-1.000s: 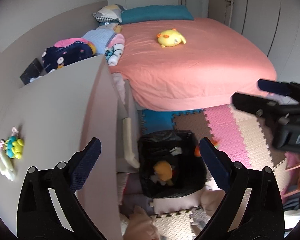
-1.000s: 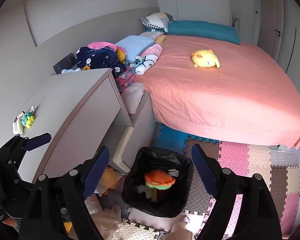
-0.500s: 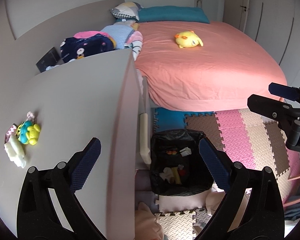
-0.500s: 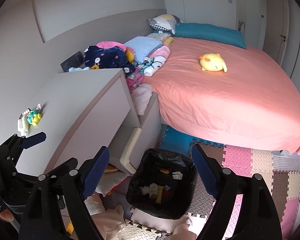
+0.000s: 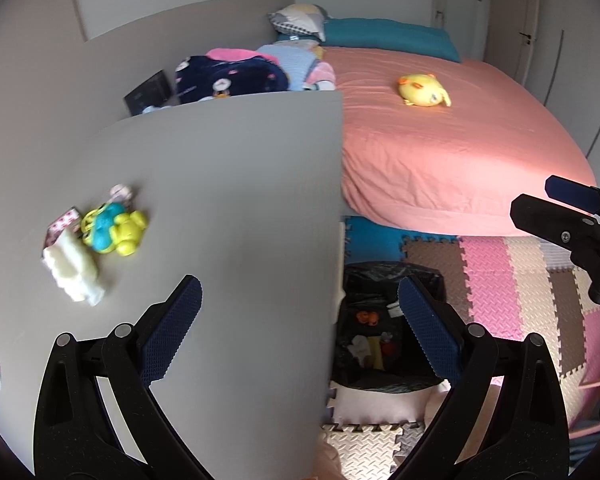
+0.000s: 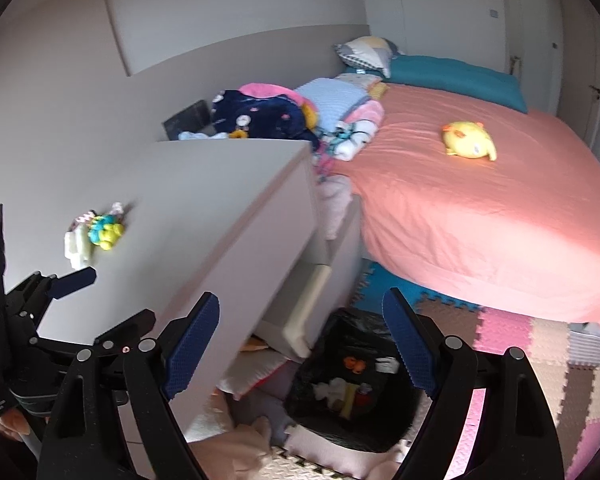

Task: Collect trash
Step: 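Move both open grippers back over the desk toward the white foam and frog toy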

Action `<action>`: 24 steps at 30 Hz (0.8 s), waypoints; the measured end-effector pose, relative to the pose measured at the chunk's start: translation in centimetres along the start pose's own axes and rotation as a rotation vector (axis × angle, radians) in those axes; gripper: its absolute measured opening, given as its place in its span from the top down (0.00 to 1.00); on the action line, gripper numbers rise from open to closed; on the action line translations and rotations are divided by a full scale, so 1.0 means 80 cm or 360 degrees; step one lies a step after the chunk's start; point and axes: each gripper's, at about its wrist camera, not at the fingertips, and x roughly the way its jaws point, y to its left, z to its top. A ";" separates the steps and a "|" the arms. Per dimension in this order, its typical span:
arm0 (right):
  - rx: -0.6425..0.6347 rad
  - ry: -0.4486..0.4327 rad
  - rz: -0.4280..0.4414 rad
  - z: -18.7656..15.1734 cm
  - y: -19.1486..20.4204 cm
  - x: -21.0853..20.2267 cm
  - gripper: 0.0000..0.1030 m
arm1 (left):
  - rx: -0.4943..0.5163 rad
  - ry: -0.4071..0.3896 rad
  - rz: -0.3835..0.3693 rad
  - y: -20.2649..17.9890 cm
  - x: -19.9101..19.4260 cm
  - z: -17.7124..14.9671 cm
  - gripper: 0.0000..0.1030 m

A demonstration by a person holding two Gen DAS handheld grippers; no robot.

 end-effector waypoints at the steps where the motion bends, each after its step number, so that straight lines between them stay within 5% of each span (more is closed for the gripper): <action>1: -0.0008 0.0000 0.0007 0.001 0.005 0.003 0.18 | -0.0012 0.0002 0.0010 0.005 -0.001 -0.001 0.07; 24: -0.0247 0.0102 0.0176 0.022 0.131 0.076 0.18 | -0.0400 -0.0007 0.0199 0.152 0.002 -0.025 0.07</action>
